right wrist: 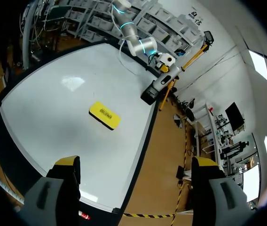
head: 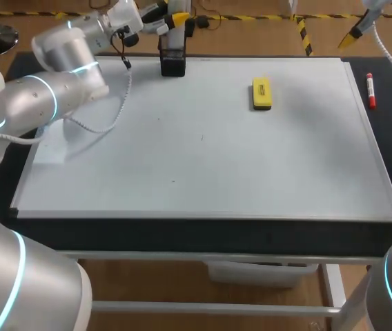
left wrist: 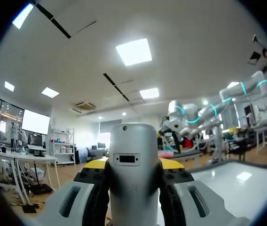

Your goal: Pick up the inspection probe, press it on each red-marked spot on the whiteboard one by one, put down the probe, pick up the eraser, and wipe off all the red marks.

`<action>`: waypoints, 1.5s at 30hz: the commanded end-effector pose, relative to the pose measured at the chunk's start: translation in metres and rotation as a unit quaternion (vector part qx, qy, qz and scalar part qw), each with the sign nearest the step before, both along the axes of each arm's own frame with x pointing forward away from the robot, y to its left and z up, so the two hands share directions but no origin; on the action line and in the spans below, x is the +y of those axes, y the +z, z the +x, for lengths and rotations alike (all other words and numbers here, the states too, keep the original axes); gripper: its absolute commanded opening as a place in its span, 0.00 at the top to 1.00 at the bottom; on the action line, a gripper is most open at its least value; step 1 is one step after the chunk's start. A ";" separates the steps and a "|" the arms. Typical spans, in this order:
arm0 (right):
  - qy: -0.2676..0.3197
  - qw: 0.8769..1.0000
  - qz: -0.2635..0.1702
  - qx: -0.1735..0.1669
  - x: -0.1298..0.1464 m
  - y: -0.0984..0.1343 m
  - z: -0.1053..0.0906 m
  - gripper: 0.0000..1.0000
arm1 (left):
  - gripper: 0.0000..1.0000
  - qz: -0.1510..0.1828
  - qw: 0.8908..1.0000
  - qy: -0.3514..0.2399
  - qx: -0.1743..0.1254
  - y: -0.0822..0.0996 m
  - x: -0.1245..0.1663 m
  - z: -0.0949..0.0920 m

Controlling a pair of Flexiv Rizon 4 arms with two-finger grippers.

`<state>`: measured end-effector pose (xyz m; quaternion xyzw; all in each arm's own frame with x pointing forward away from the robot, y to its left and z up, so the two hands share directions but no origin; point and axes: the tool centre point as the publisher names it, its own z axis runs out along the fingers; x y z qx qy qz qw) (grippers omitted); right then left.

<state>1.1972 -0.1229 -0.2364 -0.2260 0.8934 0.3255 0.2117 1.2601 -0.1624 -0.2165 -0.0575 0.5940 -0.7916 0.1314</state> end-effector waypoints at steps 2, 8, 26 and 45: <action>0.002 1.000 -0.002 0.001 -0.001 0.000 0.001 0.00 | 1.00 0.015 0.986 -0.159 -0.045 -0.011 -0.002 0.009; 0.002 1.000 -0.002 0.001 -0.001 0.000 0.001 0.00 | 1.00 0.015 0.986 -0.157 -0.047 -0.017 0.000 0.011; 0.002 1.000 -0.002 0.001 -0.001 0.000 0.001 0.00 | 1.00 0.023 0.988 -0.149 -0.030 -0.035 -0.001 0.017; 0.002 1.000 -0.002 0.001 -0.001 0.000 0.001 0.00 | 0.00 0.030 0.990 -0.136 -0.023 -0.032 0.003 0.013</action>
